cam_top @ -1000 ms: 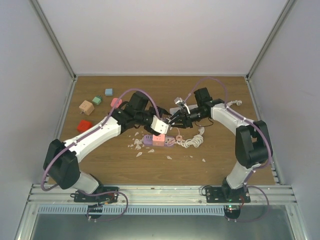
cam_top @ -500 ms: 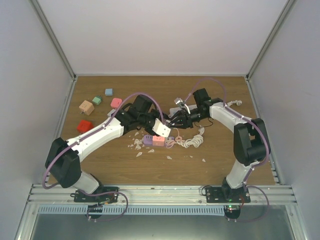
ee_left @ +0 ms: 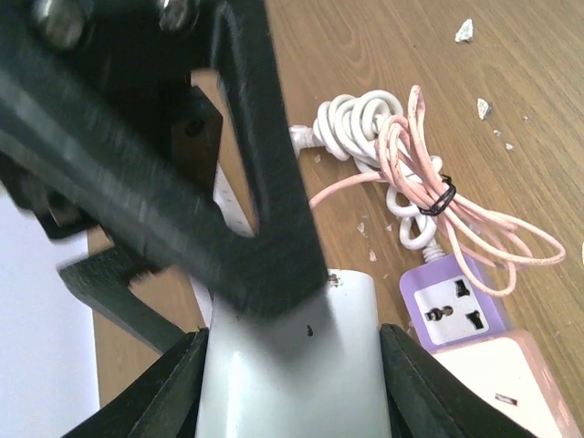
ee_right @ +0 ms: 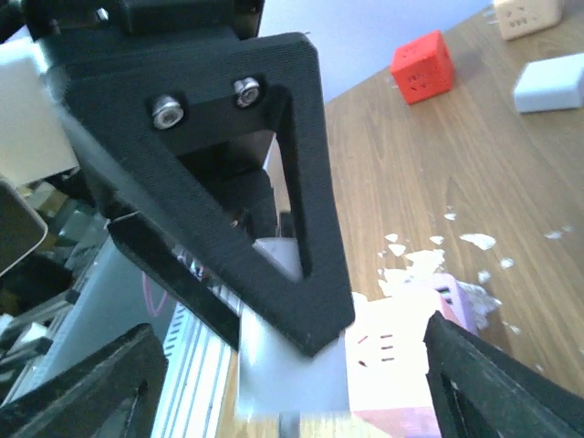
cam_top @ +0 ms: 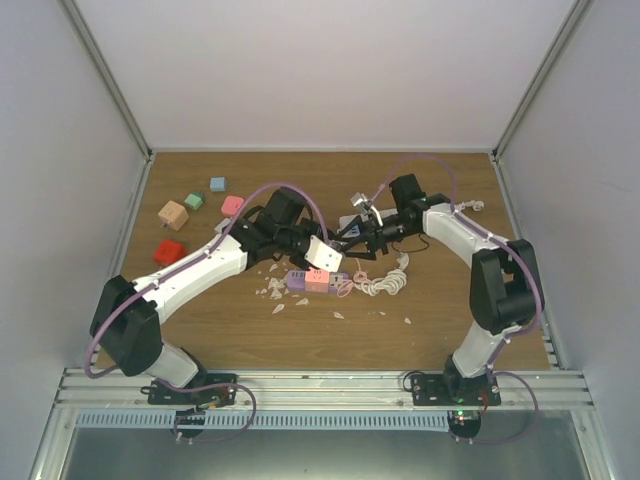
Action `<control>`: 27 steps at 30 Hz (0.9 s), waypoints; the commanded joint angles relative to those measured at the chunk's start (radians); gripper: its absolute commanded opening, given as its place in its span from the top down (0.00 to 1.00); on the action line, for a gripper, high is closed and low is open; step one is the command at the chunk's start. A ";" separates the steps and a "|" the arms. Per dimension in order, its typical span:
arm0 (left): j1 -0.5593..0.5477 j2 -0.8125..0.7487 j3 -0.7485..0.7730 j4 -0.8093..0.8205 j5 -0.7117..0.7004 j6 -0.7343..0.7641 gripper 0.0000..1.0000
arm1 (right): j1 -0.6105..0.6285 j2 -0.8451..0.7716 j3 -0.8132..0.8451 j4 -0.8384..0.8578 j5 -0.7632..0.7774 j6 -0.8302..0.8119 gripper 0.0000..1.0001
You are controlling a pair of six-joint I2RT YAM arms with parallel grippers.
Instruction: Pull the plug off the socket
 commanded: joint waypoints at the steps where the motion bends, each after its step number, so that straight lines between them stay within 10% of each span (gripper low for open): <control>1: 0.065 -0.037 0.044 0.025 0.079 -0.108 0.76 | -0.065 -0.107 -0.005 0.074 0.068 0.042 0.17; 9: 0.284 -0.110 -0.004 -0.076 0.209 -0.195 0.78 | -0.138 -0.271 -0.105 0.202 0.203 0.071 0.06; 27: 0.766 -0.207 -0.343 -0.262 0.273 0.154 0.79 | -0.132 -0.395 -0.307 0.288 0.352 0.001 0.04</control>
